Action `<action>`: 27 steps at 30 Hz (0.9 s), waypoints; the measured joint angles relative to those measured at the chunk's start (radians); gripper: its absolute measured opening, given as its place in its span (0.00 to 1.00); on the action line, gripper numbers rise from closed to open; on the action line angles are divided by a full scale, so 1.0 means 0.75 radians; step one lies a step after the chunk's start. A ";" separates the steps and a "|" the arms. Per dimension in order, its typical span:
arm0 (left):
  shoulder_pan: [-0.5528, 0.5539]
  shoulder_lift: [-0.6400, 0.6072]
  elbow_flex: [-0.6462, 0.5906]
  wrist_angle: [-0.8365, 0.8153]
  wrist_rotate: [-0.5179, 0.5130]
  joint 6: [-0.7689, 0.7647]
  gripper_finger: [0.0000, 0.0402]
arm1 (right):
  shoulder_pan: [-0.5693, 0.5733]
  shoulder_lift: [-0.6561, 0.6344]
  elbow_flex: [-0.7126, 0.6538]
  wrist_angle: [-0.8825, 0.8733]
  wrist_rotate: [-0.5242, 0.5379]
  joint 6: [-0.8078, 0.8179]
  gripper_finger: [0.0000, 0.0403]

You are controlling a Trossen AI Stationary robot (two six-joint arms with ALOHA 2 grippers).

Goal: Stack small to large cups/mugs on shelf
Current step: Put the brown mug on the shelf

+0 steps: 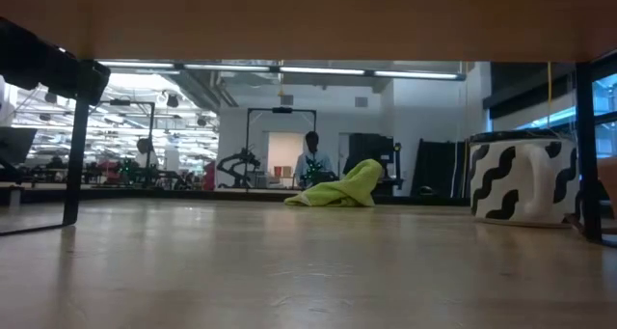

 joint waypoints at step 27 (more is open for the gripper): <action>0.000 0.000 0.000 0.000 0.000 0.000 0.17 | 0.002 0.129 0.209 -0.239 0.269 -0.201 0.28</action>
